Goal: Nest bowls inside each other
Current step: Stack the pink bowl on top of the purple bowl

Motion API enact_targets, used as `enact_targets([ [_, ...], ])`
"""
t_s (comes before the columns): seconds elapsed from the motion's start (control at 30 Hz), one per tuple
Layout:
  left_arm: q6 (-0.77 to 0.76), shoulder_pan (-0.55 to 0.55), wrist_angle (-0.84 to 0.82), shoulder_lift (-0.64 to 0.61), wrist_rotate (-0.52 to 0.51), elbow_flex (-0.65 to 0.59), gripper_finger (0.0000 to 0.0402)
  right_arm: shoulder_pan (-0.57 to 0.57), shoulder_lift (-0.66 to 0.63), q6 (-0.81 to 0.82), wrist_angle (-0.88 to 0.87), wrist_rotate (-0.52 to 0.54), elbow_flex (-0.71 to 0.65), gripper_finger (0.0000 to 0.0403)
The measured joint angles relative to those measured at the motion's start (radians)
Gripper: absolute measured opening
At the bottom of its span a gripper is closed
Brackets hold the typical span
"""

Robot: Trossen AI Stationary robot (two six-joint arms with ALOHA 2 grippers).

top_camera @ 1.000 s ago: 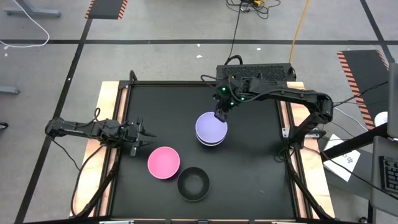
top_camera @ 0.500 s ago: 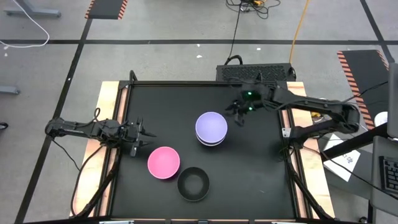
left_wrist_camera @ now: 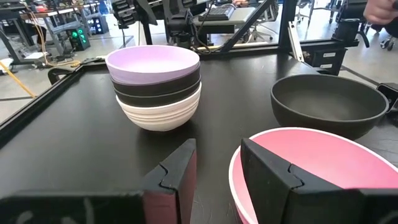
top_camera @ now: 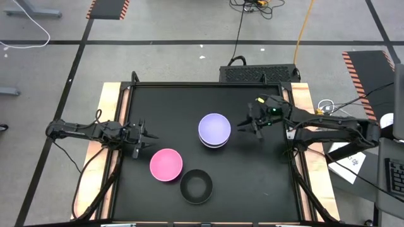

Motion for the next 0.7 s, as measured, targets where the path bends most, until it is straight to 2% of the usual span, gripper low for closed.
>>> enact_targets([
  [0.2,-0.013,0.000,0.000,0.000,0.000,0.000,0.0129,-0.038,-0.153,-0.024,-0.021,-0.005,-0.073,0.0096],
  [0.4,0.000,0.000,0.000,0.000,0.001,0.000,0.0129,-0.039,-0.295,-0.002,-0.048,-0.114,-0.153,0.0095],
  [0.7,0.001,0.000,0.000,0.000,0.001,0.000,0.0129,-0.039,-0.468,0.053,-0.149,-0.055,-0.228,0.0095],
])
